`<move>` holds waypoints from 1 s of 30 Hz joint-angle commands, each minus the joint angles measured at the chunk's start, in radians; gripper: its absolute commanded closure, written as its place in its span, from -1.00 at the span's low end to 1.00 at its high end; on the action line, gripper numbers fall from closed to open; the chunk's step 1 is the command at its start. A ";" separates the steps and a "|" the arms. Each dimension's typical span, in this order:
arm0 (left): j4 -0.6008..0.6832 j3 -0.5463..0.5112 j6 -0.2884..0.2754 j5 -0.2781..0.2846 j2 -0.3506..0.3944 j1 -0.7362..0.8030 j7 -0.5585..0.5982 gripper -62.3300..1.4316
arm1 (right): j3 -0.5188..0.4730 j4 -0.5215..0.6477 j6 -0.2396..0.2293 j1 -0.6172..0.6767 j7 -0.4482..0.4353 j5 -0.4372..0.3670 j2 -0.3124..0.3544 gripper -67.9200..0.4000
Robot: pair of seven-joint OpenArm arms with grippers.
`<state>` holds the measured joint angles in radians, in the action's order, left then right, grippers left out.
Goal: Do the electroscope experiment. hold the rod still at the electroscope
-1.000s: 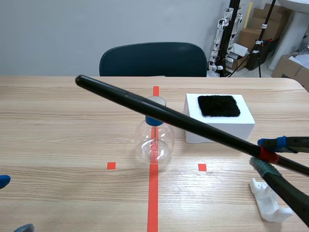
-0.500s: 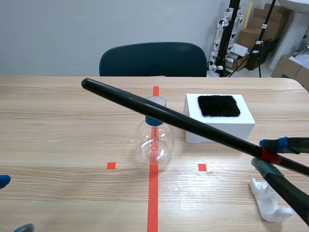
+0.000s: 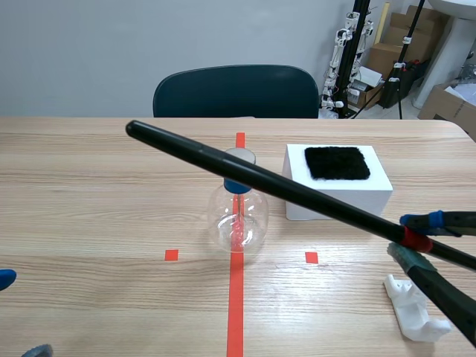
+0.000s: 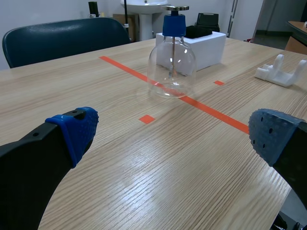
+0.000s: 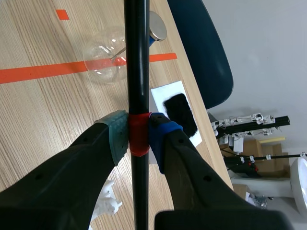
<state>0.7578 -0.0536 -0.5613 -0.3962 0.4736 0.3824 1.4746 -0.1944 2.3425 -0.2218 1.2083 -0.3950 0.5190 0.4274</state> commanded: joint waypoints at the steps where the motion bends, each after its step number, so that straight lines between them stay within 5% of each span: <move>1: 0.009 -0.001 -0.002 0.010 0.006 0.000 0.017 -1.00 | -0.001 0.014 0.011 -0.010 -0.008 -0.007 0.011 0.92; 30: 0.009 -0.001 -0.002 0.010 0.006 0.000 0.017 -1.00 | -0.001 0.014 0.011 -0.014 0.056 -0.007 0.011 0.92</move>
<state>0.7578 -0.0536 -0.5613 -0.3962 0.4736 0.3824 1.4746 -0.1944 2.3425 -0.2218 1.2057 -0.3313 0.5190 0.4274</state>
